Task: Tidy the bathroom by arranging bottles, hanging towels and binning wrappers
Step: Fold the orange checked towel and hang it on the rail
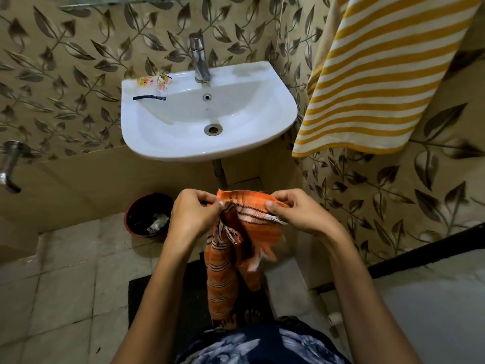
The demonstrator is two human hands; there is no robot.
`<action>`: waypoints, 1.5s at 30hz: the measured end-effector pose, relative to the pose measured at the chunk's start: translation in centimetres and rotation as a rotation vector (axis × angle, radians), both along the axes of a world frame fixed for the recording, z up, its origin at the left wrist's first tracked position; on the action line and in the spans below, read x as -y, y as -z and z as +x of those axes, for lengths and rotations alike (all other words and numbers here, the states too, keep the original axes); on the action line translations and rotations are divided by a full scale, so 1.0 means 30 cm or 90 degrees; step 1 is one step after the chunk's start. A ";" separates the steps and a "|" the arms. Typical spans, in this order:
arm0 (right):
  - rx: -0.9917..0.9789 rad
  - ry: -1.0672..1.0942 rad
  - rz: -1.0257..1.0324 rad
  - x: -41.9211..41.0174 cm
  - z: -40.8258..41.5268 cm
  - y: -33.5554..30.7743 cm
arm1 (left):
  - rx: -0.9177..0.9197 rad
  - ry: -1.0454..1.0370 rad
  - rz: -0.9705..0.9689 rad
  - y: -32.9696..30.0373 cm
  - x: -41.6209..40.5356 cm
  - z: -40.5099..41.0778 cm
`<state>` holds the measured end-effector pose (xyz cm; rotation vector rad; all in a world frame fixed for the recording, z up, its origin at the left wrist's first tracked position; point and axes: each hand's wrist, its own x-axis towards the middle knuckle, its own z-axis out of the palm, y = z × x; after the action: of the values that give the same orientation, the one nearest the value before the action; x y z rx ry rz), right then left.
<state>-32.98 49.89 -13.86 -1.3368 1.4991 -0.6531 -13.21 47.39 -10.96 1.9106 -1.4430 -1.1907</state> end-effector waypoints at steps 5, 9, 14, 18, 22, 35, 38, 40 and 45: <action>-0.003 0.076 -0.086 0.019 0.032 0.000 | -0.151 0.004 0.091 -0.012 0.003 -0.011; 0.006 0.033 -0.128 0.017 0.107 0.005 | -0.383 -0.018 0.175 -0.025 0.021 -0.012; -0.045 0.027 -0.241 0.028 0.151 -0.002 | -0.429 -0.017 0.233 -0.008 0.044 -0.003; -0.102 -0.054 -0.281 0.033 0.171 -0.002 | -0.476 -0.068 0.264 0.011 0.060 -0.004; -0.083 -0.052 -0.264 0.045 0.173 0.001 | -0.526 -0.071 0.282 0.013 0.079 -0.010; -0.062 -0.061 -0.151 0.096 0.063 -0.018 | -0.394 0.086 0.240 0.000 0.078 -0.043; 0.018 -0.048 -0.176 0.085 0.047 -0.035 | -0.298 0.168 0.195 0.000 0.077 -0.034; 0.054 -0.037 -0.205 0.082 0.040 -0.055 | -0.208 0.205 0.156 0.001 0.075 -0.028; 0.104 0.025 -0.306 0.086 0.033 -0.109 | 0.028 0.373 -0.076 0.028 0.082 -0.025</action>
<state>-31.99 47.31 -10.60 -1.5676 1.2826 -1.1723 -13.97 44.95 -11.79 1.4813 -2.1330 -1.2663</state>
